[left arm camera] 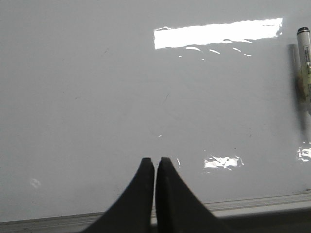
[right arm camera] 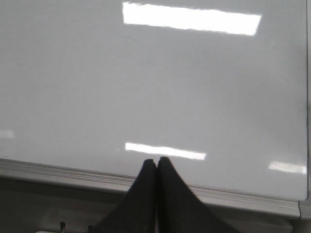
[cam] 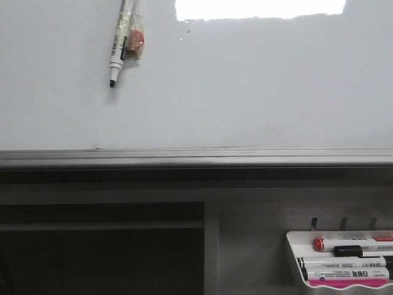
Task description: Write number 2 on whiteboard
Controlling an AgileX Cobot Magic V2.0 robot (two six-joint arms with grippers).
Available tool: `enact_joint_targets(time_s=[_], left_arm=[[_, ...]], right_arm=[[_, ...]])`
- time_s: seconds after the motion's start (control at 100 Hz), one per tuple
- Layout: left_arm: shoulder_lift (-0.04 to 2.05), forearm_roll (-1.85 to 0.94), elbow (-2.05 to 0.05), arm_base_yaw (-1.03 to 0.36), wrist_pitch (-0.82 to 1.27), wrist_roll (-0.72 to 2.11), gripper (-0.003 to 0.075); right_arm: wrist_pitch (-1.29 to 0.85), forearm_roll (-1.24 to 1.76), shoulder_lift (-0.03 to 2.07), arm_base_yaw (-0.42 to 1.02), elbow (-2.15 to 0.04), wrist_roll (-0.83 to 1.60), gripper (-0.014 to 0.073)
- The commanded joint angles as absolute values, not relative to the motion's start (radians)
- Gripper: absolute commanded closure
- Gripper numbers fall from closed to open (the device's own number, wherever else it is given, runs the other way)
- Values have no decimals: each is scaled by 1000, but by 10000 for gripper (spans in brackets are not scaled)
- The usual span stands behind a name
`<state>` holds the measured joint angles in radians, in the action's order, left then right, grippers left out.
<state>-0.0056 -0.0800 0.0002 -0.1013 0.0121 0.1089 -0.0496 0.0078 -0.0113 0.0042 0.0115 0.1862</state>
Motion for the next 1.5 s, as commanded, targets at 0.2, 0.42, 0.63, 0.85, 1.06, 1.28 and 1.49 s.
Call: enact_joint_targets(time_s=[0.2,0.42,0.63,0.85,1.06,1.28,1.49], left_arm=[[-30,-85,15,-107,-68,98,740],[-30,-100,15,-107,-68,98,740],[-30,-258,15,-107,-68,98,740],[-30,-446,15,-107,-68,98,741],[-30,-680,1,-107,-65,98,741],[19,-649,-137,-107,91,114,741],[190,-617,-314,-107,268,254,740]], right_arm=[[28,0,-27,-3,37,187,650],[36,103,-27,-3,37,187,650],[75,259,-27,-3,37,187,650],[81,500,-27,-3,37,187,650],[36,661,-25,-3,23,187,648],[-164,611,80,-3,-106,198,641],[-280,572,326,0,-291,243,641]])
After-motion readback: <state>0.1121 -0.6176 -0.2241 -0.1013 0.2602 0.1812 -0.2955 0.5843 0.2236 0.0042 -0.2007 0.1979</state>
